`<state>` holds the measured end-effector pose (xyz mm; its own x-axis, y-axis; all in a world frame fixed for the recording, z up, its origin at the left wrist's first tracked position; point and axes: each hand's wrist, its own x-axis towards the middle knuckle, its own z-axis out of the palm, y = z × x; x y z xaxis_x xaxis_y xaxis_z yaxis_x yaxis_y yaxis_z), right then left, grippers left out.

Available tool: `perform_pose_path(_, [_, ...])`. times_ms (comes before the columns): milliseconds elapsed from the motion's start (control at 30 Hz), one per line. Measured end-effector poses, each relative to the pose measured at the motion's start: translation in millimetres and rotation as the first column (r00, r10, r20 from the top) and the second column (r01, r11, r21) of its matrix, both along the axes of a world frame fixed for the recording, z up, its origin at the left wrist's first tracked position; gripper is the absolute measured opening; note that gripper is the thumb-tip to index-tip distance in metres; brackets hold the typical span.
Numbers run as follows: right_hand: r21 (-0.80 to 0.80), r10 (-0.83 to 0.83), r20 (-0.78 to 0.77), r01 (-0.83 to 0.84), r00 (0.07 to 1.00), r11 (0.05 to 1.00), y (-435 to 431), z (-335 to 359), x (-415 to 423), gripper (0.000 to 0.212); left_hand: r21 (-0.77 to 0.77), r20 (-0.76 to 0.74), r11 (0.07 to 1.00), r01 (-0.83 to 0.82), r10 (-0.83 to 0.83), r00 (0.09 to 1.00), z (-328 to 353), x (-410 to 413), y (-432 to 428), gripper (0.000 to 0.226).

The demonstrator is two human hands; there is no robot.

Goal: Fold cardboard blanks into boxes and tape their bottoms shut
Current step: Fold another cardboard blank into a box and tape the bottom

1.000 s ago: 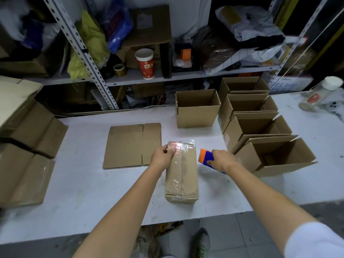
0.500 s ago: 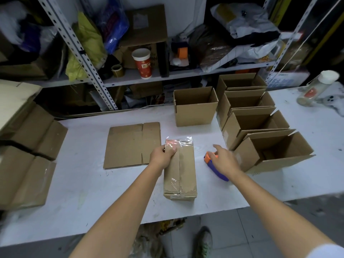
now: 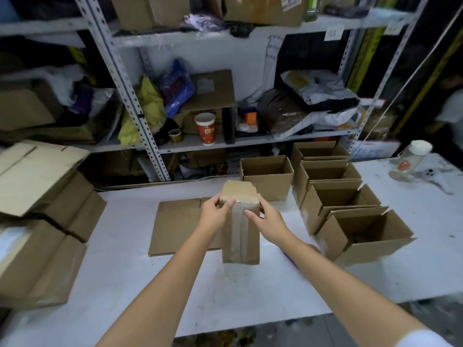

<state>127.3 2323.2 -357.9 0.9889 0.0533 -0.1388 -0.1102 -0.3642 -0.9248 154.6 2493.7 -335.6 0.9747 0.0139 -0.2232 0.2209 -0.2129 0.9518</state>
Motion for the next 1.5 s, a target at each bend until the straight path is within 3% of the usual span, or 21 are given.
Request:
perform_pose_path(67, [-0.002,-0.003,0.008,0.003,1.000,1.000,0.1,-2.9,-3.9,0.059,-0.020,-0.008,1.000,-0.015,0.015,1.000,-4.3,-4.9,-0.4,0.044])
perform_pose_path(233, [0.097,-0.084,-0.147,0.098,0.986,0.990,0.8,3.7,-8.3,0.032,-0.062,-0.018,0.998,-0.032,0.031,0.999,-13.2,-14.7,-1.0,0.050])
perform_pose_path(533, [0.076,-0.098,-0.193,0.115,0.976,0.991,1.0,-15.2,-8.8,0.040,-0.050,-0.109,0.999,-0.019,0.013,0.994,-35.9,-26.4,-6.3,0.048])
perform_pose_path(667, [0.110,-0.063,-0.248,0.092,0.967,0.990,-3.8,-20.7,-13.8,0.036,-0.066,-0.134,0.996,-0.051,0.042,0.990,-40.2,-25.4,-2.0,0.024])
perform_pose_path(800, [0.216,-0.067,-0.322,0.142,0.944,0.966,-11.4,-16.9,-16.0,0.029,-0.115,-0.189,0.991,-0.064,0.041,0.981,-40.3,-24.3,1.8,0.028])
perform_pose_path(967, [0.176,-0.095,-0.331,0.161,0.939,0.971,-13.4,-15.2,-12.1,0.029,-0.137,-0.238,0.991,-0.014,-0.019,0.971,-43.5,-23.6,-0.1,0.030])
perform_pose_path(1100, [0.178,-0.118,-0.331,0.185,0.936,0.966,-19.5,-14.4,-2.6,0.030,-0.222,-0.341,0.972,-0.084,0.003,0.940,-39.4,-19.6,2.9,0.025])
perform_pose_path(1500, [0.063,-0.039,-0.219,0.054,0.975,0.997,2.2,-11.7,-10.5,0.038,0.031,-0.172,0.997,-0.076,0.081,0.982,-42.5,-19.6,3.8,0.031])
